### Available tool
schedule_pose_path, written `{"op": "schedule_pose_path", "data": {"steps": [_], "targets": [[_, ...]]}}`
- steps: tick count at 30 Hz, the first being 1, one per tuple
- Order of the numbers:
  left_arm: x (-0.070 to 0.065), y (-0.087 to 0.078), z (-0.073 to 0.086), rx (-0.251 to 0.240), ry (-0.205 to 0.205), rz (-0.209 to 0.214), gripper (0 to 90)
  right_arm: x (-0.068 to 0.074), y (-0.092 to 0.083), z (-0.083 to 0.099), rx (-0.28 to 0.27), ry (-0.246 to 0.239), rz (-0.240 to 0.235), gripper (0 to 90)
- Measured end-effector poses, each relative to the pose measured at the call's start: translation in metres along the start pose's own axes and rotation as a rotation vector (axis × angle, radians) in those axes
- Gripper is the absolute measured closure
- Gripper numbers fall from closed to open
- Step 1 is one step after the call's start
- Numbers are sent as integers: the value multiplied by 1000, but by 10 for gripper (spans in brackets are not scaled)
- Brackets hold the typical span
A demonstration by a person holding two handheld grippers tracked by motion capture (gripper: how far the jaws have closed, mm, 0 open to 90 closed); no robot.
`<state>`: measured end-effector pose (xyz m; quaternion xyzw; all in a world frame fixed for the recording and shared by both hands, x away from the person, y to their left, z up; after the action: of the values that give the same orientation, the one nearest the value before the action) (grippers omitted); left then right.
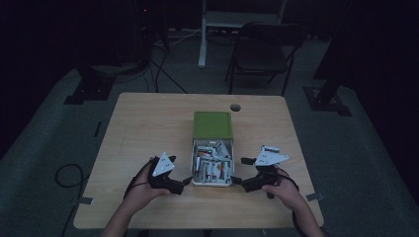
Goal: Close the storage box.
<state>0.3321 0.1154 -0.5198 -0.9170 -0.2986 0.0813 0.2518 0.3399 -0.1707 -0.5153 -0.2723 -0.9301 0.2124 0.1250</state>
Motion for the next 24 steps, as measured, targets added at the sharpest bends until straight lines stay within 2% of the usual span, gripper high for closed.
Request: {"op": "schedule_pose_path", "data": {"steps": [10,14,16,18,24], "targets": [[2,10,-9,-21,-7,-3,37,-8,5,4,9,11,16,118],[5,11,-10,-26,-13,-17,38,-14,7,4,12,25,41,118],[7,12,-10,-21,-5,-30,38,-15,7,4,12,27,35,118],[9,12,-9,-22,-23,-24,37,-15,8,4,11,28,35,118],[12,14,-9,-22,-34,-26,36,-15,9,3,12,26,37,118]]}}
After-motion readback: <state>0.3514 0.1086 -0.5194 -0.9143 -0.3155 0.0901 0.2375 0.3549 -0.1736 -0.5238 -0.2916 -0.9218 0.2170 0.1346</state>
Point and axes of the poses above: each handheld gripper's, and its own axes: y roughly forward along the jaws, z roughly out of its underside, x roughly to its left, the point moved 5 cm from there along y, roughly forward along the jaws, and after that the axes turned 4 degrees about z, right-handed, at the moved point
